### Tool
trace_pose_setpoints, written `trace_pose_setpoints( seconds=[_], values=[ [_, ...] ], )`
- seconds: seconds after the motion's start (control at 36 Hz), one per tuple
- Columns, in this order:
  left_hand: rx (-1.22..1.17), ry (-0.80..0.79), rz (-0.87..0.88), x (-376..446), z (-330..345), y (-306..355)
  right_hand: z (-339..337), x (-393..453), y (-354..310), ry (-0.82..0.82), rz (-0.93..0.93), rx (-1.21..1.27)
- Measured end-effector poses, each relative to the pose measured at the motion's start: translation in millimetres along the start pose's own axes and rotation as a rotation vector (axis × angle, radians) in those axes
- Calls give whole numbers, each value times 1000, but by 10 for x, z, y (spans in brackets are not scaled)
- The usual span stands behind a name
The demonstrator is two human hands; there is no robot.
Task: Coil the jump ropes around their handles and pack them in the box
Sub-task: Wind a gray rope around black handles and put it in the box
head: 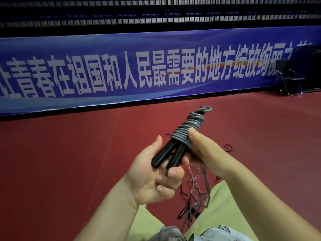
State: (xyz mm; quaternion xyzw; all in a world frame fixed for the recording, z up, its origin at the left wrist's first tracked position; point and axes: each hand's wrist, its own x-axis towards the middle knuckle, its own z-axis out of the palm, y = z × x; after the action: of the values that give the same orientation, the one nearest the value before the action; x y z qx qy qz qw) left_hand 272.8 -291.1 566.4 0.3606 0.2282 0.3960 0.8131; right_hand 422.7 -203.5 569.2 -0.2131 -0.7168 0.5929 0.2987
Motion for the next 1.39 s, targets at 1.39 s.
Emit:
trace_pose_setpoints(
  seconds=[1.39],
  values=[
    [503,143,102,-99,-57,-38,90,-81,107,102,-104,277]
  ],
)
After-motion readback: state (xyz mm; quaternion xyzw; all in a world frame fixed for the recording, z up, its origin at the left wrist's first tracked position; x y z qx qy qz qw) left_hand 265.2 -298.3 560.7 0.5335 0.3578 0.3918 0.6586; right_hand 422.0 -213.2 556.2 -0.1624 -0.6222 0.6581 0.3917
